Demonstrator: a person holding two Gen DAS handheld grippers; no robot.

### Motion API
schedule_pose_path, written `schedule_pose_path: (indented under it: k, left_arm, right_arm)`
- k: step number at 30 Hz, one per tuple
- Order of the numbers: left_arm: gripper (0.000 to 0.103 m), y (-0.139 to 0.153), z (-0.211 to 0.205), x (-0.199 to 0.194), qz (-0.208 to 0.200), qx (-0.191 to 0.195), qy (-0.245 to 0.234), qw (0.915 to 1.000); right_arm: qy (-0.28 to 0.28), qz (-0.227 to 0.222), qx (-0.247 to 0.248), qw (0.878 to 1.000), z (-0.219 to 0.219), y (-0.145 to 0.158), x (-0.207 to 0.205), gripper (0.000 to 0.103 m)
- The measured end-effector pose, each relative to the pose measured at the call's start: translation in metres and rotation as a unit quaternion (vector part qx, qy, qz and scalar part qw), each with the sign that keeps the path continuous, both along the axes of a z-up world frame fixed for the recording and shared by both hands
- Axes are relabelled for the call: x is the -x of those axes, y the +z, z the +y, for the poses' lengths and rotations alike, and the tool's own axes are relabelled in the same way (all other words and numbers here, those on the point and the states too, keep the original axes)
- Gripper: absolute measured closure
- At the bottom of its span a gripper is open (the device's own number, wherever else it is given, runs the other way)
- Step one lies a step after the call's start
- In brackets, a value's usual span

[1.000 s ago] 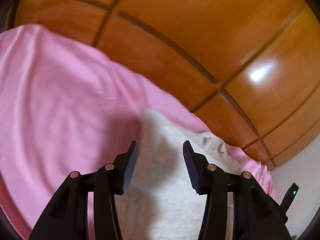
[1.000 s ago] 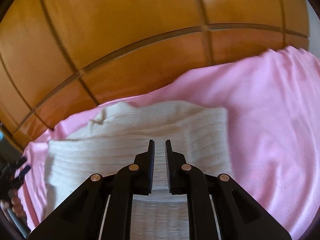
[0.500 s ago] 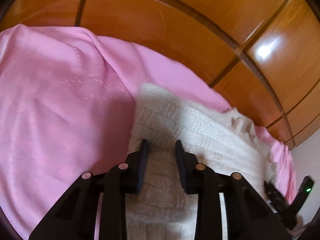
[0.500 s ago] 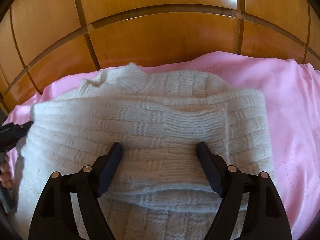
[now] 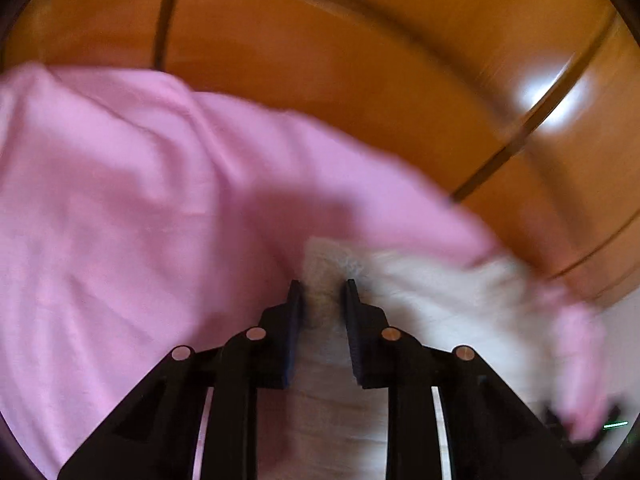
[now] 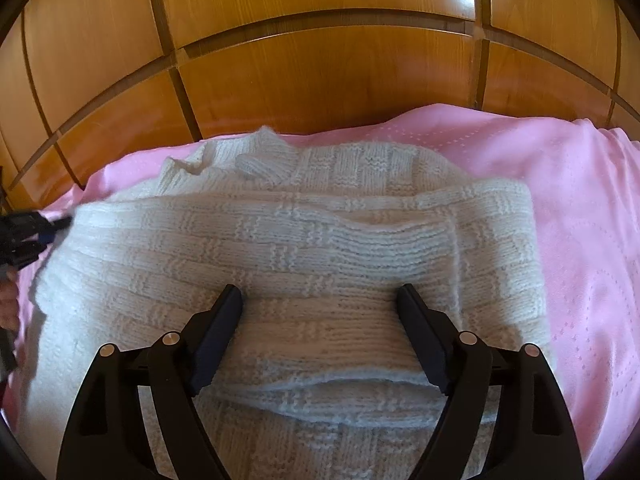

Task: Fold small clothes

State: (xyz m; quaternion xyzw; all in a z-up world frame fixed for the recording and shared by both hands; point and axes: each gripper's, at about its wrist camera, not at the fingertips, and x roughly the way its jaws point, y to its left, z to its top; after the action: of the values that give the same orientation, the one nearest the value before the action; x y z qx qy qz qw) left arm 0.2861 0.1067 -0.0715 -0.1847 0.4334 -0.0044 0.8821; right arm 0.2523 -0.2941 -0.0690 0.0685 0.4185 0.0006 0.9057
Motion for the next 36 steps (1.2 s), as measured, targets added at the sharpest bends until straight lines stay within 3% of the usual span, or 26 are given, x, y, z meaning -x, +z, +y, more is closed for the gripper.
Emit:
schedule_pose_path:
  k: [2, 5, 7, 9, 17, 19, 21, 29, 36]
  left_arm:
    - [0.081, -0.007, -0.013, 0.003, -0.023, -0.051, -0.001, 0.9984]
    - [0.078, -0.002, -0.017, 0.005, -0.017, -0.069, 0.014, 0.9974]
    - [0.063, 0.011, -0.02, 0.014, -0.013, -0.086, 0.031, 0.9957]
    - [0.058, 0.025, -0.025, 0.029, -0.025, -0.094, 0.031, 0.9948]
    - [0.042, 0.072, -0.02, 0.127, -0.085, -0.095, 0.011, 0.9918]
    - [0.041, 0.076, -0.022, 0.149, -0.094, -0.096, 0.008, 0.9909]
    - [0.038, 0.08, -0.021, 0.163, -0.097, -0.094, 0.004, 0.9908]
    - [0.038, 0.07, -0.018, 0.22, -0.079, -0.08, -0.016, 0.9935]
    - [0.039, 0.035, -0.003, 0.267, -0.04, -0.056, -0.068, 0.9953]
  right_arm:
    - [0.001, 0.001, 0.006, 1.0, 0.002, 0.0, -0.001, 0.022]
    - [0.002, 0.001, 0.004, 1.0, 0.003, -0.001, -0.003, 0.022]
    - [0.002, 0.0, 0.001, 1.0, 0.003, -0.002, -0.004, 0.022]
    - [0.002, 0.0, -0.001, 1.0, 0.003, -0.002, -0.004, 0.022]
    - [-0.003, 0.002, 0.004, 1.0, 0.003, 0.0, -0.002, 0.021]
    - [-0.002, 0.008, 0.018, 1.0, 0.007, 0.006, 0.001, 0.011]
    - [0.001, 0.014, 0.022, 1.0, 0.011, 0.013, 0.008, 0.01]
    - [-0.017, 0.036, -0.011, 0.999, -0.001, 0.029, 0.068, 0.01]
    - [-0.047, 0.057, 0.01, 0.997, -0.043, 0.031, 0.145, 0.01]
